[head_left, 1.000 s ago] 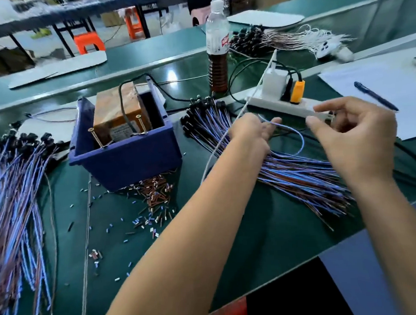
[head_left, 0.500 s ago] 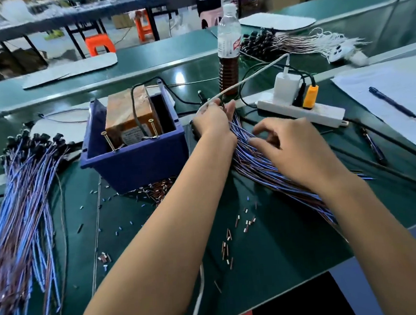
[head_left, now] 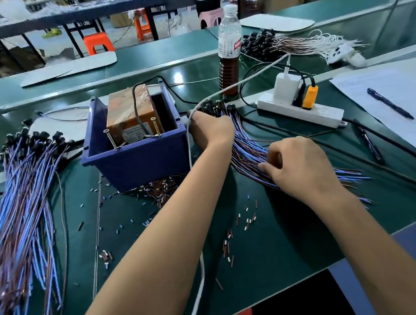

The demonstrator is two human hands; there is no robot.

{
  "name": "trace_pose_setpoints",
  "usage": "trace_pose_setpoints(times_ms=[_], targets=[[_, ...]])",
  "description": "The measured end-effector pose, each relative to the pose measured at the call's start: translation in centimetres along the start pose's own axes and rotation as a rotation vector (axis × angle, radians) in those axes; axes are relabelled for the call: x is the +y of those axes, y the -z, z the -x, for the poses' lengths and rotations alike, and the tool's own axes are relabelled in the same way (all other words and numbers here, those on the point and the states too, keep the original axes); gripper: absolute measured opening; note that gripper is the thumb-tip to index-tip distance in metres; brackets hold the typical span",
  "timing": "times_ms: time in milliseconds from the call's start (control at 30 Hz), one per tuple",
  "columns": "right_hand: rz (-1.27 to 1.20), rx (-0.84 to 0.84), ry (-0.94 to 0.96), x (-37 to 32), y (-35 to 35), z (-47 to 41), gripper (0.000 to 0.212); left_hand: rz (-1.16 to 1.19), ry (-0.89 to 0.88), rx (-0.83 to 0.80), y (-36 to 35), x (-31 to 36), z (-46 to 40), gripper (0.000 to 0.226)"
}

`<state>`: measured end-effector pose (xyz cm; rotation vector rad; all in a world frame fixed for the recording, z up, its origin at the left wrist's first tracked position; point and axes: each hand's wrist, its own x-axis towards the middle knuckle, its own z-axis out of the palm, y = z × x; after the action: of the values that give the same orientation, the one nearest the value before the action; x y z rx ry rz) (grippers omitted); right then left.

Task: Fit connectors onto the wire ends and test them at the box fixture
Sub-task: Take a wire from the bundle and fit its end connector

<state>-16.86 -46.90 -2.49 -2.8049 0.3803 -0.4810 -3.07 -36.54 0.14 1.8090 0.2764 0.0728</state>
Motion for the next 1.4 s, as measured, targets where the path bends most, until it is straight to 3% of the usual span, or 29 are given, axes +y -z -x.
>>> trace_pose_setpoints(times_ms=[133, 233, 300, 400, 500, 633, 767, 867, 933, 1000, 1133, 1267, 1400], targets=[[-0.186, 0.025, -0.078, -0.6, 0.1, -0.1, 0.034, -0.045, -0.003, -0.089, 0.7, -0.4, 1.5, 0.043], [-0.345, 0.22, -0.031, -2.4, 0.6, 0.0, 0.027, -0.086, -0.073, -0.219, 2.2, -0.9, 2.4, 0.007], [-0.434, 0.329, 0.041, -4.2, 1.1, -0.1, 0.024, -0.203, -0.123, -0.394, 4.0, -1.4, 2.5, 0.019], [-0.562, 0.394, 0.161, -7.6, 1.4, -0.2, 0.022, -0.14, 0.007, -0.75, 7.8, -1.7, 2.7, 0.014], [-0.611, 0.356, 0.288, -11.7, 0.6, -0.1, 0.021, -0.076, -0.005, -0.854, 12.5, -2.3, 2.3, 0.026], [-0.735, 0.223, 0.361, -16.6, -1.6, 0.5, 0.022, -0.166, -0.073, -0.76, 18.8, -3.4, 1.4, 0.038], [-0.795, 0.074, 0.48, -21.2, -3.8, 1.6, 0.023, -0.362, -0.037, -0.656, 26.0, -4.5, 0.2, 0.023], [-0.749, -0.085, 0.542, -24.6, -5.1, 1.6, 0.023, -0.608, -0.018, -0.282, 29.6, -5.7, -2.2, 0.005], [-0.675, -0.222, 0.574, -27.0, -5.9, 1.4, 0.02, -0.824, -0.06, 0.145, 30.6, -6.9, -4.1, 0.011], [-0.558, -0.353, 0.58, -29.4, -6.8, 1.2, 0.014, -0.934, -0.097, 0.372, 31.0, -7.7, -5.7, 0.024], [-0.367, -0.577, 0.481, -31.8, -8.8, 0.9, 0.012, -1.115, -0.15, 0.417, 30.7, -8.4, -9.1, 0.035], [-0.257, -0.584, 0.387, -32.6, -9.8, 0.7, 0.014, -1.287, -0.133, 0.342, 30.7, -8.5, -11.4, 0.034], [-0.245, -0.588, 0.358, -32.8, -9.9, 0.6, 0.019, -1.118, -0.168, 0.353, 30.9, -8.5, -11.8, 0.032]])
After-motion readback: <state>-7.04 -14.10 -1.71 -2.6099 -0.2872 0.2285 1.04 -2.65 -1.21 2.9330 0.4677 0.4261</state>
